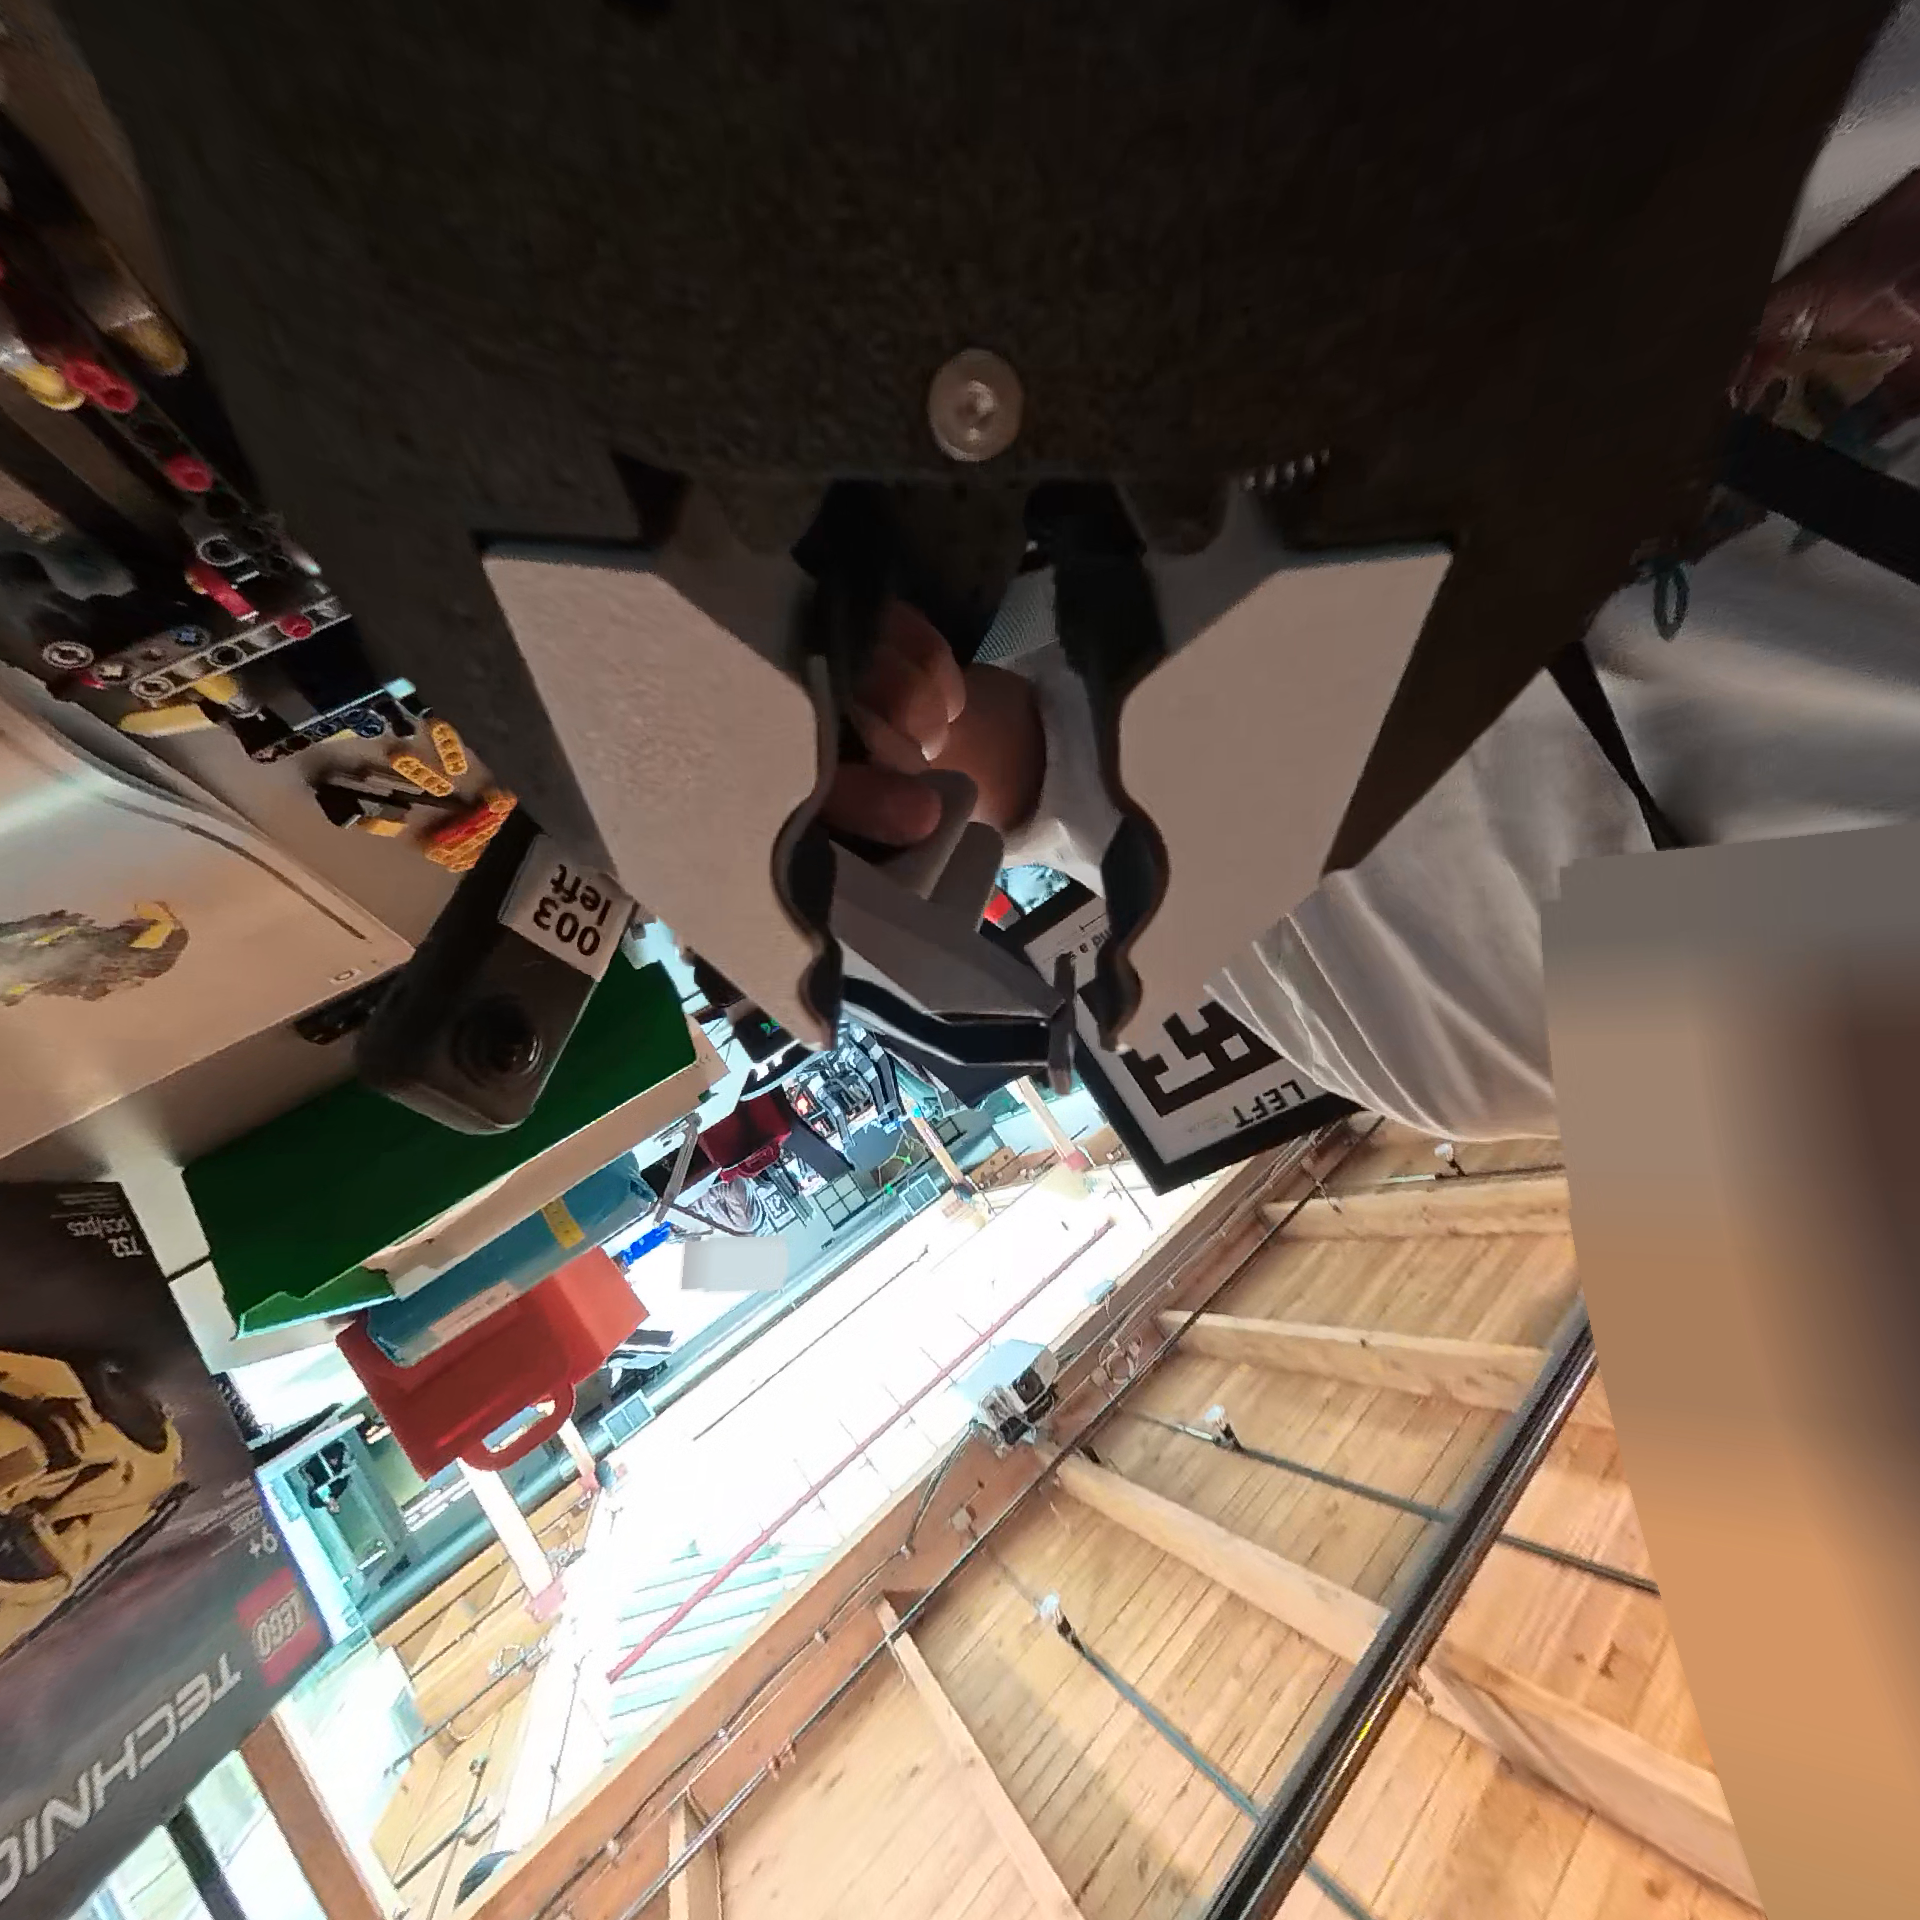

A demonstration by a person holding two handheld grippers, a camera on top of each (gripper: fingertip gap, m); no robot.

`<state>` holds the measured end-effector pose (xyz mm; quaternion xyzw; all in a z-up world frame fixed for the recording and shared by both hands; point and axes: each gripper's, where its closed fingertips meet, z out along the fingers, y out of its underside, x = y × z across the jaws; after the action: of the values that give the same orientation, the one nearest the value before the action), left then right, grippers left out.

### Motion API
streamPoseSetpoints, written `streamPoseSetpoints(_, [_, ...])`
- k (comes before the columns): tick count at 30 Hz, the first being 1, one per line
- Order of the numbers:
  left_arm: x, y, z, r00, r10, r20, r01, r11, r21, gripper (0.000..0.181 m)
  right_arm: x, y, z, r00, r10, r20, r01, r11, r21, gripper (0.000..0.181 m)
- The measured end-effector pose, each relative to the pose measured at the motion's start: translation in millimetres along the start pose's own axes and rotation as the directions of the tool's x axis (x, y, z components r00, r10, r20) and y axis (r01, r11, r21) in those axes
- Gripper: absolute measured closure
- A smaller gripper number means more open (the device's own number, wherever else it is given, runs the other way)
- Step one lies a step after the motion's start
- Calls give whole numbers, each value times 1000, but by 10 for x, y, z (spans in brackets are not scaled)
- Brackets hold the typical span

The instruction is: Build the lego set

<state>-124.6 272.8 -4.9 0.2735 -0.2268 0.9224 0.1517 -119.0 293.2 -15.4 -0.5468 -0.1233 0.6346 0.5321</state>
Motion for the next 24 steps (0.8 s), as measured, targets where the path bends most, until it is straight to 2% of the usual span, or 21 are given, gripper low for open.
streamPoseSetpoints(5, [-69, 92, 1, 997, -3, 77, 9, 996, -85, 176, -102, 26, -134, 995, -98, 20, 100, 991, -89, 141])
streamPoseSetpoints(7, [-181, 236, -24, 985, -32, 167, 63, 981, -183, 176, -106, 89, -223, 984, -180, 3, 177, 965, -195, 154])
streamPoseSetpoints(9, [-280, 354, -78, 967, -79, 242, 139, 960, -244, 176, -132, 209, -302, 963, -269, 13, 258, 911, -321, 155])
streamPoseSetpoints(11, [-324, 450, -131, 945, -152, 288, 235, 931, -278, 176, -190, 330, -363, 954, -297, 53, 292, 866, -405, 156])
streamPoseSetpoints(15, [-390, 491, -235, 905, -241, 350, 342, 902, -263, 176, -345, 446, -359, 936, -319, 149, 351, 826, -442, 156])
streamPoseSetpoints(17, [-396, 521, -256, 894, -259, 367, 367, 891, -266, 176, -305, 528, -358, 928, -339, 153, 369, 793, -484, 158])
streamPoseSetpoints(21, [-377, 572, -228, 888, -256, 381, 379, 877, -296, 176, -222, 610, -346, 935, -330, 133, 349, 776, -526, 157])
streamPoseSetpoints(24, [-370, 606, -188, 889, -237, 392, 374, 870, -320, 176, -233, 670, -352, 944, -295, 144, 325, 774, -543, 164])
